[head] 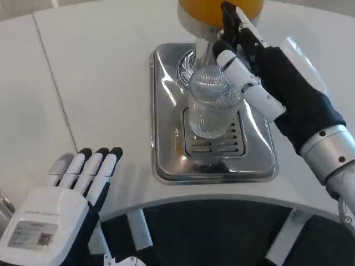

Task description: Grasp the cup under the faucet to collect the drink, then remove the cup.

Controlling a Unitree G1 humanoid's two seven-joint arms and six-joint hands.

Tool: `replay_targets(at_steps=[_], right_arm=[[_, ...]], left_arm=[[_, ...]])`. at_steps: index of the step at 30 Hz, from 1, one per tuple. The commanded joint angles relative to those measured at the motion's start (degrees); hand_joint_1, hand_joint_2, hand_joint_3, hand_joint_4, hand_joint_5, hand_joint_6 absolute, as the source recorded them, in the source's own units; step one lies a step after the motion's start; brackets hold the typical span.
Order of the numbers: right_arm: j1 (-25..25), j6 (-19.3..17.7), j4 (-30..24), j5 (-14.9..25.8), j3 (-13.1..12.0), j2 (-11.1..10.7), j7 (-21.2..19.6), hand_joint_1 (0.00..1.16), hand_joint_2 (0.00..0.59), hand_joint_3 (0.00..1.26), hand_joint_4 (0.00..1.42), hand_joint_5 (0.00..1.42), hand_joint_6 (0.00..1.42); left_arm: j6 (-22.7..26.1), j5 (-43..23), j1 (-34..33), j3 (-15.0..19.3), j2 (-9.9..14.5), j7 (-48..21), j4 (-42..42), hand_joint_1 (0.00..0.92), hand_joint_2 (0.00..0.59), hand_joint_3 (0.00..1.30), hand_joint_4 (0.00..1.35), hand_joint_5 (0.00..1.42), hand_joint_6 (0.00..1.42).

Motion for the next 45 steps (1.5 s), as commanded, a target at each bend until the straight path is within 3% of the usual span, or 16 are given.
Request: replay_targets(at_steps=[1, 7, 11, 18, 34, 45], right_arm=[[-1.3, 3.0, -2.4, -2.1, 1.9, -2.9, 2.7, 0.0, 0.494, 0.01, 0.0, 0.0, 0.0], [-3.2, 7.0, -5.7, -5.1, 4.1, -5.5, 5.4, 0.0, 0.511, 0.03, 0.0, 0.0, 0.0], [-4.8, 8.3, -7.7, -8.4, 5.8, -8.3, 7.3, 0.0, 0.514, 0.04, 0.0, 0.0, 0.01], [-5.9, 10.0, -9.7, -14.1, 8.0, -11.3, 10.5, 0.0, 0.524, 0.05, 0.0, 0.0, 0.02], [-9.8, 6.9, -9.9, -23.5, 11.7, -13.2, 16.7, 0.0, 0.533, 0.06, 0.0, 0.0, 0.03], [-12.0, 6.3, -9.1, -26.3, 11.5, -12.8, 20.2, 0.0, 0.537, 0.07, 0.0, 0.0, 0.03]], left_arm=[[-0.6, 0.1, 0.3, -0.5, 0.1, 0.1, 0.6, 0.0, 0.026, 0.0, 0.0, 0.0, 0.03], [-0.7, 0.1, -0.5, -1.3, -0.1, 0.1, 1.1, 0.0, 0.026, 0.0, 0.0, 0.0, 0.03], [-0.6, -0.1, -1.0, -2.1, -0.3, 0.1, 1.4, 0.0, 0.026, 0.0, 0.0, 0.0, 0.03], [-0.4, -0.2, -2.1, -3.1, -0.6, 0.1, 1.6, 0.0, 0.026, 0.0, 0.0, 0.0, 0.03], [0.3, -0.6, -4.3, -4.9, -2.0, -0.1, 2.4, 0.0, 0.026, 0.0, 0.0, 0.0, 0.03], [0.1, -2.2, -10.3, -6.3, -4.4, -0.3, 3.8, 0.0, 0.026, 0.0, 0.0, 0.0, 0.04]])
